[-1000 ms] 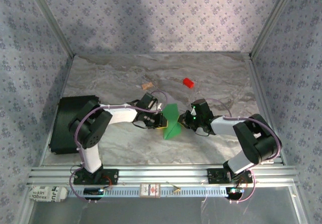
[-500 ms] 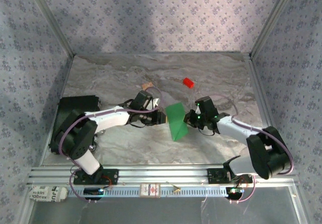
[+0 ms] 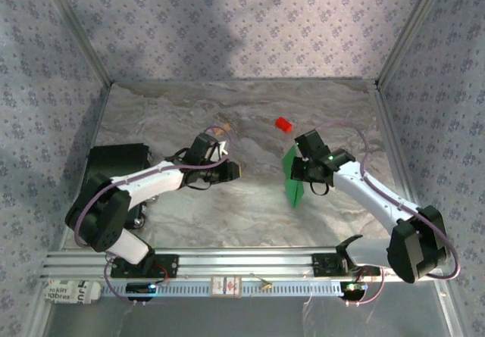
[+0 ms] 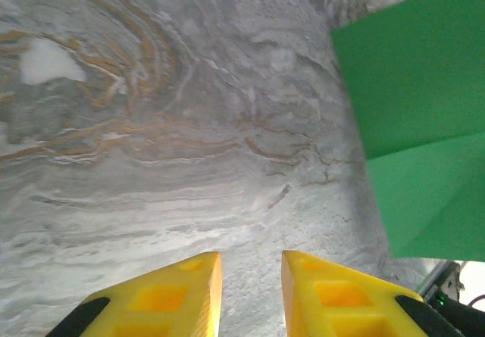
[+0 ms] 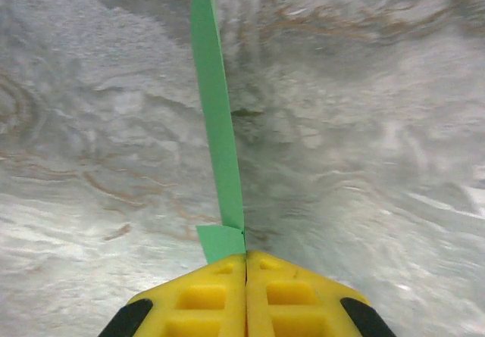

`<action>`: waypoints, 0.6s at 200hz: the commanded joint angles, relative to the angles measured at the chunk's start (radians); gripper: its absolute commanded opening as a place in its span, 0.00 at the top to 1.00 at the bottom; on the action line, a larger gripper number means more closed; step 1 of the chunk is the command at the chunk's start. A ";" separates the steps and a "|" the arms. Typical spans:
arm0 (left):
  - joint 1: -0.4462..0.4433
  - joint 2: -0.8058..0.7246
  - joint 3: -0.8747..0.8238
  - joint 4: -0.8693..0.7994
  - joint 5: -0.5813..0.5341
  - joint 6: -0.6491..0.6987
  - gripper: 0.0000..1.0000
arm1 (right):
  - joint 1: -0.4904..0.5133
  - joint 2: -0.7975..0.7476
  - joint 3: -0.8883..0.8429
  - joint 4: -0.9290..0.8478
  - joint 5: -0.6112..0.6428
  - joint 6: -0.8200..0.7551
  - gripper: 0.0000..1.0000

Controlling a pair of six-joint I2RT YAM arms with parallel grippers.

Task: Fold a paper plane with a square sheet of paper (pick it up from the middle)
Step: Turn over the paper at the center of the table.

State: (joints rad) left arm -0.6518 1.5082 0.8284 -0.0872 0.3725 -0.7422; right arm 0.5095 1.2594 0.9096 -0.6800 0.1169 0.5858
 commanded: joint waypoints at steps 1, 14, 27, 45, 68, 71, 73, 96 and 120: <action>0.016 -0.048 -0.022 -0.031 -0.035 0.014 0.73 | 0.055 0.022 0.060 -0.197 0.252 -0.007 0.92; 0.023 -0.063 -0.032 -0.032 -0.049 0.014 0.73 | 0.096 0.055 0.088 -0.236 0.341 0.018 0.92; 0.031 -0.081 -0.041 -0.041 -0.068 0.007 0.73 | 0.144 0.099 0.118 -0.276 0.429 0.065 0.92; 0.050 -0.103 -0.065 -0.037 -0.081 -0.011 0.72 | 0.222 0.172 0.156 -0.306 0.530 0.115 0.92; 0.078 -0.135 -0.097 -0.041 -0.099 -0.041 0.71 | 0.313 0.292 0.215 -0.318 0.589 0.139 0.92; 0.083 -0.141 -0.102 -0.043 -0.103 -0.044 0.71 | 0.322 0.302 0.221 -0.320 0.592 0.140 0.92; 0.085 -0.145 -0.104 -0.044 -0.107 -0.046 0.71 | 0.334 0.319 0.231 -0.322 0.596 0.140 0.92; 0.115 -0.201 -0.145 -0.055 -0.142 -0.069 0.70 | 0.404 0.435 0.322 -0.325 0.588 0.143 0.92; 0.153 -0.253 -0.189 -0.060 -0.167 -0.105 0.67 | 0.459 0.521 0.385 -0.297 0.551 0.134 0.91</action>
State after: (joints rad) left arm -0.5293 1.3106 0.6746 -0.1211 0.2481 -0.8036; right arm 0.9218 1.7184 1.2236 -0.9596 0.6456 0.6918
